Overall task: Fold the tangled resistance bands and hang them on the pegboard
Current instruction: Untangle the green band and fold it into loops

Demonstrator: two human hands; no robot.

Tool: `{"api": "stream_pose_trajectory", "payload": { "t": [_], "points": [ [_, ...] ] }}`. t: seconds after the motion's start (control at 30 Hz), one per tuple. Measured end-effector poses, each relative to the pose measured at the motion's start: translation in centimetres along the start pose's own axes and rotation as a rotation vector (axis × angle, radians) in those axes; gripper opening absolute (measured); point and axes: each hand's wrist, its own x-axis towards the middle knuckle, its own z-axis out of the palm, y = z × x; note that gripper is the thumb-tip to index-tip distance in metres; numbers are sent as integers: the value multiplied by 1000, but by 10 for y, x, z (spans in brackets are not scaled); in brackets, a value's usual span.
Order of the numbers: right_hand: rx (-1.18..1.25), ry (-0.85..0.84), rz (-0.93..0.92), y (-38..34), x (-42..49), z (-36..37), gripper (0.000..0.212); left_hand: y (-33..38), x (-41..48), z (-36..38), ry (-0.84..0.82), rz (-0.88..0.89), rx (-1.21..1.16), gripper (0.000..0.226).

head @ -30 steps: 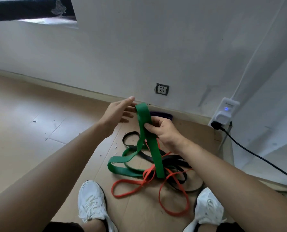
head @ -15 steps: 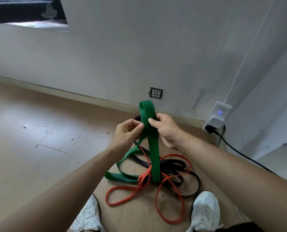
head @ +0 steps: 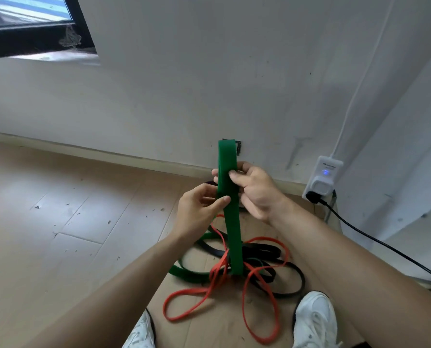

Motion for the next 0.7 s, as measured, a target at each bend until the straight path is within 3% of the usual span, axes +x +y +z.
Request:
{"api": "stream_pose_trajectory", "payload": {
  "t": [0.27, 0.6, 0.7],
  "points": [
    [-72, -59, -131, -23, 2, -8, 21, 19, 7, 6, -12, 52, -50, 12],
    [-378, -173, -173, -12, -6, -23, 55, 59, 20, -20, 85, -6, -296, 13],
    [-467, -186, -207, -8, -8, -17, 51, 69, 24, -27, 82, -52, -373, 12]
  ]
}}
